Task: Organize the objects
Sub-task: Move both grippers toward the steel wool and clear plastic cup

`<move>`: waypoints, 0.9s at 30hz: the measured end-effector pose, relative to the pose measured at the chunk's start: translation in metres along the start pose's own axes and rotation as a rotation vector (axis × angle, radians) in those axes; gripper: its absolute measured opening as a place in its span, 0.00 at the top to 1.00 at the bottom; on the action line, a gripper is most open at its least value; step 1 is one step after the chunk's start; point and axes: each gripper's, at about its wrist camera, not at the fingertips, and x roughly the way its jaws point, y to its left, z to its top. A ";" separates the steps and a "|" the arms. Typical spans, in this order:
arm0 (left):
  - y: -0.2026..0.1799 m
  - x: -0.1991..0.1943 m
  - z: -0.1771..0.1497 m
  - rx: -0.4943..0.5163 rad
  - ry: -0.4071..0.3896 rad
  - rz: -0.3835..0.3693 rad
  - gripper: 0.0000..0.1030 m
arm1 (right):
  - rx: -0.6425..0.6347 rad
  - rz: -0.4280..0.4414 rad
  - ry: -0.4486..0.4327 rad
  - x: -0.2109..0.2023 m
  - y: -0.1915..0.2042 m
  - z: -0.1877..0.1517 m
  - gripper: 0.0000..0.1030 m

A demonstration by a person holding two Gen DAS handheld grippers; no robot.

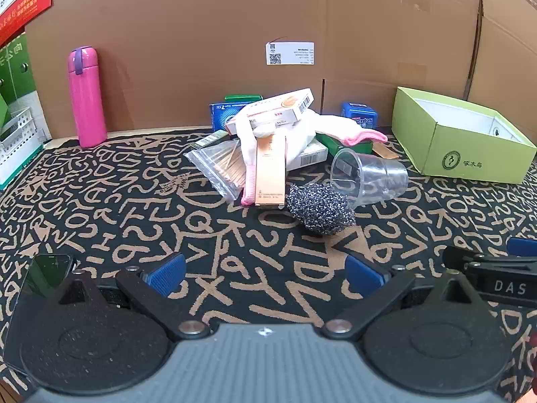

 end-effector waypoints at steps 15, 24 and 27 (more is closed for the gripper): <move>0.001 0.010 0.005 0.001 0.015 -0.013 0.00 | -0.007 0.001 0.020 0.012 0.003 0.004 0.00; 0.003 0.019 0.009 -0.006 0.027 -0.021 0.00 | -0.015 0.012 0.037 0.024 0.005 0.007 0.00; 0.003 0.024 0.011 -0.007 0.027 -0.031 0.00 | -0.024 0.019 0.040 0.030 0.007 0.010 0.00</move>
